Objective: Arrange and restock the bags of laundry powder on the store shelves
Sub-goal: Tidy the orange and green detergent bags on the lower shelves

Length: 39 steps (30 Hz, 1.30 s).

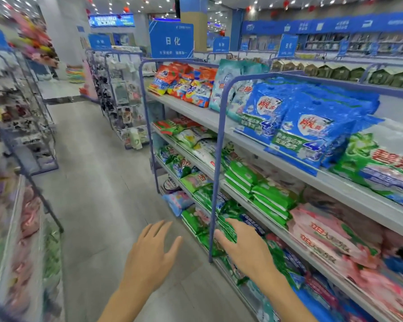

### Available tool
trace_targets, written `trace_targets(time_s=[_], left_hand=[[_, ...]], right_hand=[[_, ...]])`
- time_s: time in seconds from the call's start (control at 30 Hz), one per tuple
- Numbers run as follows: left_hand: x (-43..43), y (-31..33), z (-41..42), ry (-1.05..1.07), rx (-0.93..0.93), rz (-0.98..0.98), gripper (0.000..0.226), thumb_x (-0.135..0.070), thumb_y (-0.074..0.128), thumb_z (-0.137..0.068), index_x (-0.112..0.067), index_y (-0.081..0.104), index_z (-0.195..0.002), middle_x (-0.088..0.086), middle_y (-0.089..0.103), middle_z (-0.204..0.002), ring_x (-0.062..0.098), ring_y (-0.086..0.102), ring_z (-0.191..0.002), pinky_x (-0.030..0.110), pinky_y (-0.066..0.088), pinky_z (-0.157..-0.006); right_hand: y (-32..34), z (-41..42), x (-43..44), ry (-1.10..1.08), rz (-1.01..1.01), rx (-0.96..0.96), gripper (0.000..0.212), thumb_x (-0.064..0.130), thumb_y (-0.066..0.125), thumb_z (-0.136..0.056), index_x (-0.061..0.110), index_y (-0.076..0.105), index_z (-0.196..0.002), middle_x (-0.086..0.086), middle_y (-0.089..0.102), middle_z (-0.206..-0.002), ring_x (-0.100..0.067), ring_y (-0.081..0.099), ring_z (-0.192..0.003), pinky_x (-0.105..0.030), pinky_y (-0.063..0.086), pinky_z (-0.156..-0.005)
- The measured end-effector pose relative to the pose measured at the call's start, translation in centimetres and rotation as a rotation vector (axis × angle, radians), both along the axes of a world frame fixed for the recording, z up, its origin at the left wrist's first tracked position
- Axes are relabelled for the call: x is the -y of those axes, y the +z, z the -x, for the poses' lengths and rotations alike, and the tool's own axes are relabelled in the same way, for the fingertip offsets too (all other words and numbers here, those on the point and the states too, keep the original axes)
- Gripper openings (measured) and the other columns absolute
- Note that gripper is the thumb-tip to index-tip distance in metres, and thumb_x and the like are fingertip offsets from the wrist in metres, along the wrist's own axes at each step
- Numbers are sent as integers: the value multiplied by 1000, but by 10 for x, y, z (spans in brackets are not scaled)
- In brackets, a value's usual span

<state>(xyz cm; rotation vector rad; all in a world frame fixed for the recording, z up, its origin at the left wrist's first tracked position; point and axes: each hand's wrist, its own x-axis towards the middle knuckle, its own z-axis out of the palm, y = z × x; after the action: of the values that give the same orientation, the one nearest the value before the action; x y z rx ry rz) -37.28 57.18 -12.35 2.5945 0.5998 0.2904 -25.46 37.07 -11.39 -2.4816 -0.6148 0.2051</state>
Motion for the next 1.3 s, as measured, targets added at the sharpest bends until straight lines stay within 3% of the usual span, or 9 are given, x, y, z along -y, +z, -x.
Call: trace_targets(time_s=[0.13,0.27,0.47,0.6,0.8,0.97,1.13,1.3], left_hand=[[-62,-10,-49,1,-62,-15,59,-57,43,-101,-28,40,-153,-9,42,-156,13,33,-145,30,28,-121],[-118,-15,-94,12,-70,-14,57,-54,45,-101,-27,42,-152,-9,43,-154,12,36,-144,30,30,-119],[-194,-36,-168,-36,-98,0,59,-54,42,-102,-26,41,-153,-8,44,-154,14,37,-144,31,31,-118],[-248,-55,-228,-140,-119,19,61,-58,38,-101,-27,40,-153,-8,42,-157,18,37,-145,34,32,-119],[-308,-64,-326,-365,-151,32,60,-56,41,-102,-22,45,-151,-3,47,-154,20,39,-144,38,32,-119],[-320,-72,-422,-508,-175,124,59,-52,46,-102,-18,45,-151,1,49,-153,23,41,-142,42,39,-114],[-301,-91,-528,-632,-215,198,61,-54,43,-98,-14,52,-143,10,61,-140,30,56,-129,45,48,-102],[-284,-109,-612,-690,-167,285,56,-41,52,-102,-13,45,-149,15,55,-145,33,53,-131,42,47,-103]], right_hand=[[-20,-59,-70,15,-31,-56,63,67,45,-98,30,46,-149,11,54,-147,-12,50,-134,-38,47,-106],[-30,-102,-131,27,9,-97,67,67,44,-98,25,46,-150,6,59,-139,-17,54,-130,-39,47,-106],[-33,-167,-199,-30,20,-149,59,61,49,-99,26,49,-147,4,59,-141,-18,56,-128,-35,48,-99],[-43,-218,-246,-134,21,-176,56,59,49,-100,21,53,-141,-3,59,-141,-23,58,-125,-41,50,-99],[-57,-272,-305,-329,-32,-184,58,60,47,-100,27,48,-148,4,55,-148,-17,54,-132,-40,48,-104],[-77,-312,-335,-526,-81,-201,54,53,48,-103,25,47,-149,4,52,-151,-17,51,-136,-35,44,-106],[-107,-375,-351,-662,-121,-203,41,45,46,-106,24,49,-141,-2,59,-140,-21,59,-121,-38,50,-96],[-126,-444,-353,-832,-97,-162,50,35,51,-105,21,41,-152,-8,53,-146,-28,54,-129,-37,45,-99]])
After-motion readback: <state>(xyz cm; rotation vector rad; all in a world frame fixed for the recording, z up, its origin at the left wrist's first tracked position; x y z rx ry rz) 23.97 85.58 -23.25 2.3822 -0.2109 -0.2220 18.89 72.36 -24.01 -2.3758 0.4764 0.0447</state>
